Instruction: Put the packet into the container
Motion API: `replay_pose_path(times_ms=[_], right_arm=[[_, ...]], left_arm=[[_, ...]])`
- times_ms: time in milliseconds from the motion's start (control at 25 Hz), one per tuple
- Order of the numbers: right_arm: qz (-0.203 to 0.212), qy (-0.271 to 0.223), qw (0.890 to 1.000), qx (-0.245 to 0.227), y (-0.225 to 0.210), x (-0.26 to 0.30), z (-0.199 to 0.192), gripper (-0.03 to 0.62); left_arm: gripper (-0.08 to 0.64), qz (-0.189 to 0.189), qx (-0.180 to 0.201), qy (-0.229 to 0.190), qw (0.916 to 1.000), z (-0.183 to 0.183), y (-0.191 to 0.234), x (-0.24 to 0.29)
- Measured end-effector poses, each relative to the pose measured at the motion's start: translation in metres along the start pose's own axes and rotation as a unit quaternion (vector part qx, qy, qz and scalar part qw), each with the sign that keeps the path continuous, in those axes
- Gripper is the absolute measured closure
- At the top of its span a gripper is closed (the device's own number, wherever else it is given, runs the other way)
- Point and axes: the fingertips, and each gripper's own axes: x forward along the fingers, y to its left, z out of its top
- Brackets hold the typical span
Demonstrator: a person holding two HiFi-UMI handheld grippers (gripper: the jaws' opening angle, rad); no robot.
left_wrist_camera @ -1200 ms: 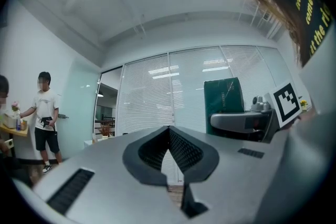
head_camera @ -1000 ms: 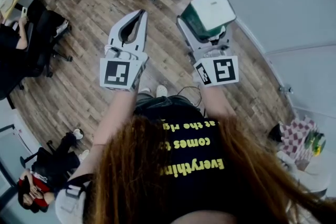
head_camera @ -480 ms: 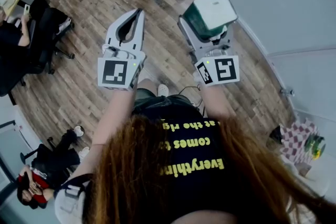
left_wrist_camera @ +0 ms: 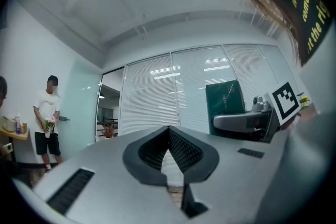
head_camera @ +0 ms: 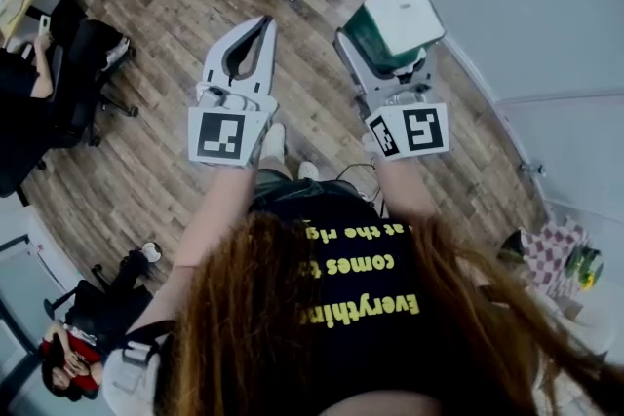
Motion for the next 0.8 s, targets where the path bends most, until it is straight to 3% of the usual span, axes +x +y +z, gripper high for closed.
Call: replay_pose_path(times_ms=[520, 800], right_arm=[[-0.029, 0.004, 1.0, -0.012, 0.01, 0.083, -0.01, 0.172], [-0.018, 0.011, 1.0, -0.006, 0.023, 0.124, -0.025, 0.172]], left_arm=[[0.558, -0.035, -0.011, -0.025, 0.999, -0.004, 0.085, 0.044], [0.558, -0.031, -0.013, -0.025, 0.9991, -0.009, 0.123, 0.052]])
